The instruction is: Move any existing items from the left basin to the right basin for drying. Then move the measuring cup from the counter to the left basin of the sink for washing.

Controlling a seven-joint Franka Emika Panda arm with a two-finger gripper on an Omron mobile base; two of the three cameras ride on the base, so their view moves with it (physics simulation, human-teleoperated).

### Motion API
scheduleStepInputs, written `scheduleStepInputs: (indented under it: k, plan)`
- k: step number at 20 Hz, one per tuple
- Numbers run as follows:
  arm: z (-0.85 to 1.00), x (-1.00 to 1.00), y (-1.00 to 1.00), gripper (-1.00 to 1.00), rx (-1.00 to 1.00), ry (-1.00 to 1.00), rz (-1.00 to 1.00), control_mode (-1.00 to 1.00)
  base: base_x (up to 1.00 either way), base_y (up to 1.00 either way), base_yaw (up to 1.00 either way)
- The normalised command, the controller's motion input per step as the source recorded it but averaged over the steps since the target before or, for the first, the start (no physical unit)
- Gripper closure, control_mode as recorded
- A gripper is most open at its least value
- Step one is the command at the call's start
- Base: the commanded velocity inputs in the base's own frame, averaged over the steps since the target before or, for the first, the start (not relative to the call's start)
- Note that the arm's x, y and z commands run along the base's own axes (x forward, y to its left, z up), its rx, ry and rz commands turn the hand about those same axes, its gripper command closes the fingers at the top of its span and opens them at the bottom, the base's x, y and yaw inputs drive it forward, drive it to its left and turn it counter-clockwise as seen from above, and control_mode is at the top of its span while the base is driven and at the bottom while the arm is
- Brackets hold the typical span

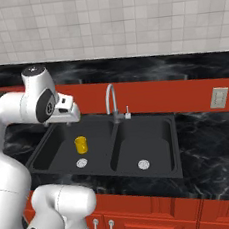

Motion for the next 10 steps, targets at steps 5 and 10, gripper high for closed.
scheduleStepInputs:
  k: [5, 10]
  plan:
    - [-0.31, 0.00, 0.11, -1.00, 0.00, 0.00, 0.09, -1.00, 0.00, 0.00, 0.00]
    - [-0.39, 0.00, 0.09, -1.00, 0.00, 0.00, 0.10, -1.00, 0.00, 0.00, 0.00]
